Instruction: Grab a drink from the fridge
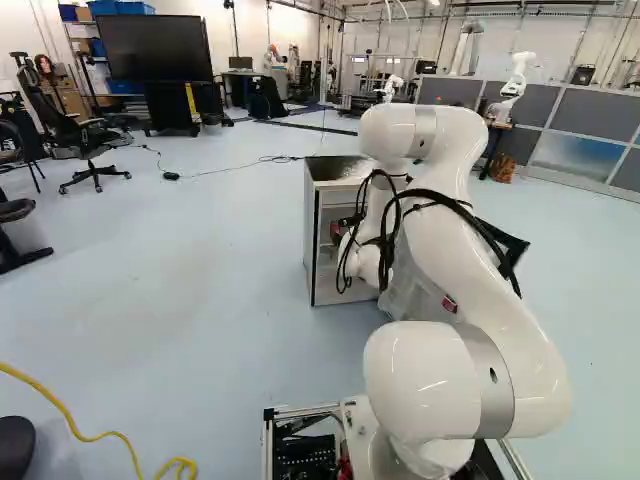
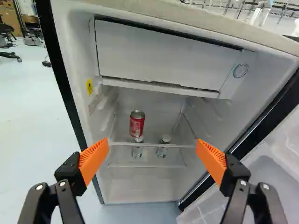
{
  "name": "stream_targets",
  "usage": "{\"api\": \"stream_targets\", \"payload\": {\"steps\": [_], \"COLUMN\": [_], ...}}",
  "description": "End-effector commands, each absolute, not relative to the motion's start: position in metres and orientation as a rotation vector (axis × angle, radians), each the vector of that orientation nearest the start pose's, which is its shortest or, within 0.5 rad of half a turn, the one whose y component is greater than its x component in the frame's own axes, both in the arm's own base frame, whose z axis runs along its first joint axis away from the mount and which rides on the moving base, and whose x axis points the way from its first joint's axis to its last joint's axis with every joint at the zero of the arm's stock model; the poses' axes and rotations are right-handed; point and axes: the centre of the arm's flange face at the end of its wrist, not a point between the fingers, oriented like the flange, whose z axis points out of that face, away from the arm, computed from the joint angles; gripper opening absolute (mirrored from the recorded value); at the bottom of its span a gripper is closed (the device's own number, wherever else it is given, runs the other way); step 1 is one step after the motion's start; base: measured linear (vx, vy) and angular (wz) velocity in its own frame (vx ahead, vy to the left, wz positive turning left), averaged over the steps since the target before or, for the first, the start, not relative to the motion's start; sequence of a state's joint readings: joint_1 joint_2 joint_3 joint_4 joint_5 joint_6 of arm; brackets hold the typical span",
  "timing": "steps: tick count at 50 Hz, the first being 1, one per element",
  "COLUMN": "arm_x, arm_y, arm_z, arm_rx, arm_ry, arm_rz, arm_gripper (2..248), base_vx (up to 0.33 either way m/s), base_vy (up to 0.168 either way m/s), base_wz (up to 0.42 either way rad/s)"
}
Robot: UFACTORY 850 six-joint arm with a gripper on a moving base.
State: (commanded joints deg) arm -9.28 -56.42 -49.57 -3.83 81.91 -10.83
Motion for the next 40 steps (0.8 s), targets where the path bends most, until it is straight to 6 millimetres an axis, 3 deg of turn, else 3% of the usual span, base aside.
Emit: {"api": "stream_targets", "payload": {"steps": [28, 40], "arm_x": [0.51, 0.51], "arm_y": [-0.071, -0.071], "arm_z": [0.079, 0.063], "arm_rx": [-2.594, -2.565], "arm_ry": [-0.208, -0.094], "arm_rz": [-1.936, -1.889], "arm_gripper": [247, 247], "base_vx": [0.0, 0.0], "base_vy": [0.0, 0.0], "base_wz": [0.0, 0.0]}}
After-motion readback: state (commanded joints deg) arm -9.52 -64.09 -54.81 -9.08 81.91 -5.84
